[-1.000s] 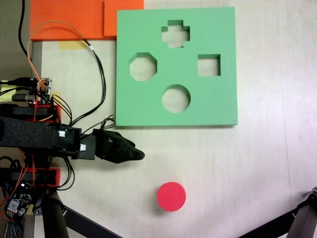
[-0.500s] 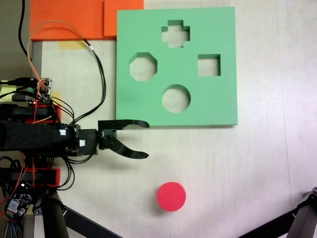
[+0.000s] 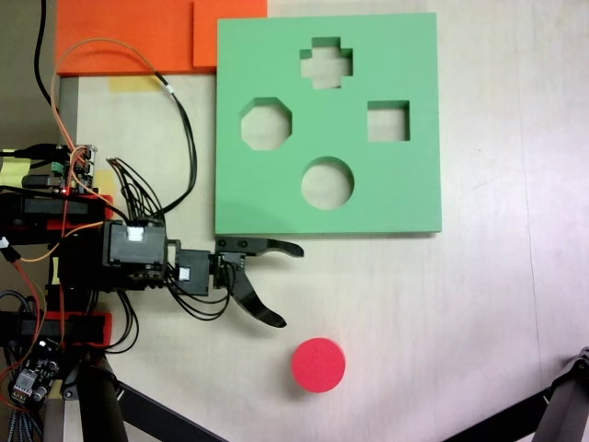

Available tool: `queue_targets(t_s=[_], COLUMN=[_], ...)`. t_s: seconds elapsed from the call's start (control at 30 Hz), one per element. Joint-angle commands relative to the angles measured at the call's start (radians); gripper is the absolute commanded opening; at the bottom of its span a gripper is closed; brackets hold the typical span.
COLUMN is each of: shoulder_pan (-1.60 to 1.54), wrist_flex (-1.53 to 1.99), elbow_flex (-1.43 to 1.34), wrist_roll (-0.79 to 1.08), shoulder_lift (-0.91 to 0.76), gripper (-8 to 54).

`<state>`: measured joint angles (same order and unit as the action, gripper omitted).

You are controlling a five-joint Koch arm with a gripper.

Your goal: Put the cylinder block into the corresponding hole

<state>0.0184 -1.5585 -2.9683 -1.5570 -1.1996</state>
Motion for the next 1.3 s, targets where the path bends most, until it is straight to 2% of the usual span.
queue_targets(t_s=[0.0,0.43,0.87,1.07,1.27], shoulder_pan=[0.048,0.259,0.33,0.33,0.321], wrist_flex=[-0.172,-0.172,-0.164,-0.074,-0.021], elbow_flex=[0.006,0.178,0.436,0.488,0.471], wrist_roll=[-0.011,-0.012,-0.025,-0.038,-0.04], shoulder_lift=[0.0,0.161,0.362,0.36,0.308], gripper=[52.1,52.0,51.2,48.3,48.2])
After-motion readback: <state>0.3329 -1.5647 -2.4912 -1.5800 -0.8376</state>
